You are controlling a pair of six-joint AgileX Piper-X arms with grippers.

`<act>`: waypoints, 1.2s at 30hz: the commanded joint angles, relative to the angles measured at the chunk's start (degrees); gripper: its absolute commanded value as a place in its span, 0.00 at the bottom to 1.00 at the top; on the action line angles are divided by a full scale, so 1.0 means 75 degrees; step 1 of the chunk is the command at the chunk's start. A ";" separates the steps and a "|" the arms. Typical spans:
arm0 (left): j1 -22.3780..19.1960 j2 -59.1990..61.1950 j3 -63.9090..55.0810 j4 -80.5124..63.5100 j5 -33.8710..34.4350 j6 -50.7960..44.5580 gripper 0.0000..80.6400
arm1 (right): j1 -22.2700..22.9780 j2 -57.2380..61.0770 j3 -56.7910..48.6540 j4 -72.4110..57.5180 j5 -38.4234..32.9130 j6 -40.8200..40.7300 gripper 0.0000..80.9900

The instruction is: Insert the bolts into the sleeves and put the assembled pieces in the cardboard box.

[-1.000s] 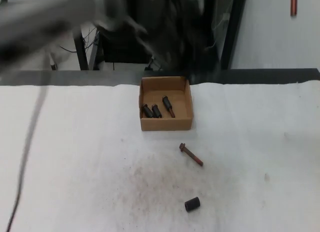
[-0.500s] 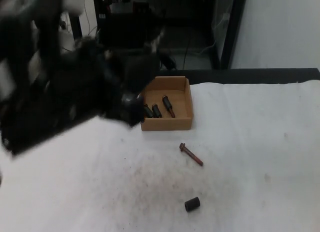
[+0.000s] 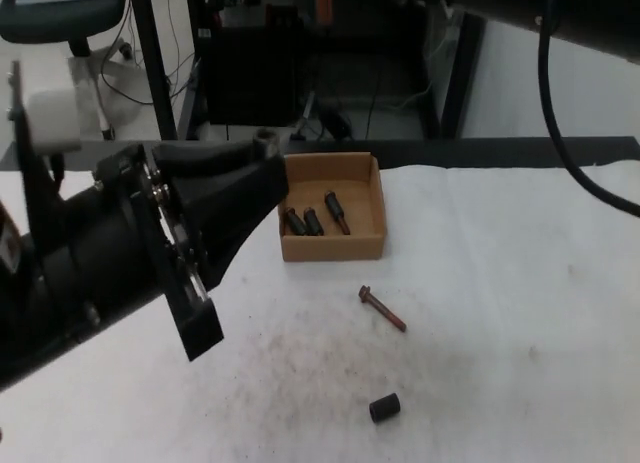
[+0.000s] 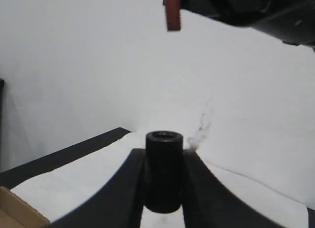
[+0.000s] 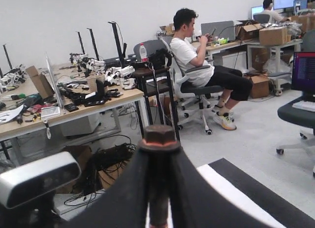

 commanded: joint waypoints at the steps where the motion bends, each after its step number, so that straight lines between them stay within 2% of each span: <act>1: 0.0171 0.0223 -0.0150 -0.0176 0.0216 0.0053 0.00 | 0.0101 -0.0058 -0.0036 -0.0180 0.0121 -0.0067 0.01; 13: 0.0169 0.0798 -0.0276 -0.1705 0.0201 0.0228 0.00 | 0.0706 0.0184 -0.0036 -0.0752 0.0479 -0.0067 0.01; 26: 0.0169 0.0803 -0.0311 -0.2063 0.0165 0.0228 0.00 | 0.0707 0.0790 -0.0036 -0.0754 0.0694 -0.0067 0.01; 36: 0.0169 0.0803 -0.0311 -0.2045 -0.0717 0.0147 0.00 | 0.0693 0.0790 -0.0036 -0.1680 0.0693 -0.0067 0.01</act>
